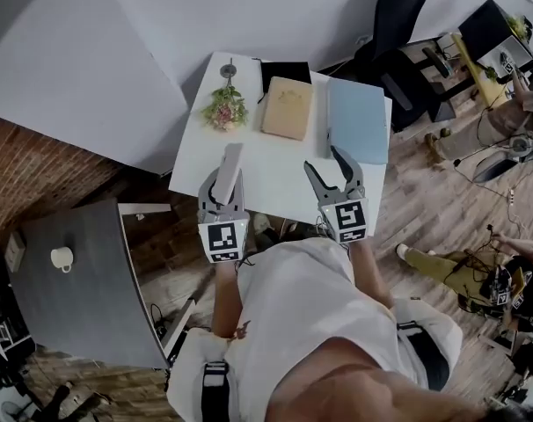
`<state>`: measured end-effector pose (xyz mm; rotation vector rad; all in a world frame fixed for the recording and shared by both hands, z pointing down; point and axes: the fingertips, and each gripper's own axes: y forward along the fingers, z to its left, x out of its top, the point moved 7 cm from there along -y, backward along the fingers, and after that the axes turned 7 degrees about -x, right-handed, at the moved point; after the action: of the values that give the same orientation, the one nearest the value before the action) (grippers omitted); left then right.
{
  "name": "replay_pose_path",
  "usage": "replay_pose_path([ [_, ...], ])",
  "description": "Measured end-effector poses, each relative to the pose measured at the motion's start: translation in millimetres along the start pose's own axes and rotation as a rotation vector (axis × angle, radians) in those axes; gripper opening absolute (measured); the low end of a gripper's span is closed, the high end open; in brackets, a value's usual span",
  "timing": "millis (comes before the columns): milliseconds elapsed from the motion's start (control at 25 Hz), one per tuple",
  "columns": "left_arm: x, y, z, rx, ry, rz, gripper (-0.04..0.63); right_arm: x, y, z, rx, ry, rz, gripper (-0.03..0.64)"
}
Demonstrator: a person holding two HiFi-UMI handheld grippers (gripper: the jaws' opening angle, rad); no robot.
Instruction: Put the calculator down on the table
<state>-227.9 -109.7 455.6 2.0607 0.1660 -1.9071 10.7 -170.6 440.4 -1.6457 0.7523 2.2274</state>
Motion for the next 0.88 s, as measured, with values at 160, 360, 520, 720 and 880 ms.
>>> replay_pose_path([
  [160, -6, 16, 1, -0.02, -0.016, 0.025, 0.074, -7, 7, -7, -0.005, 0.007, 0.031, 0.27],
  [360, -17, 40, -1, -0.042, -0.031, 0.069, 0.074, -22, 24, -17, 0.017, 0.019, 0.072, 0.27],
  [520, -31, 57, -7, -0.072, -0.055, 0.115, 0.074, -37, 38, -22, 0.054, 0.02, 0.11, 0.27],
  [720, -60, 79, -14, -0.12, -0.114, 0.178, 0.074, -57, 54, -27, 0.091, 0.021, 0.155, 0.27],
  [880, -82, 90, -21, -0.159, -0.168, 0.23, 0.074, -75, 61, -27, 0.117, 0.023, 0.199, 0.272],
])
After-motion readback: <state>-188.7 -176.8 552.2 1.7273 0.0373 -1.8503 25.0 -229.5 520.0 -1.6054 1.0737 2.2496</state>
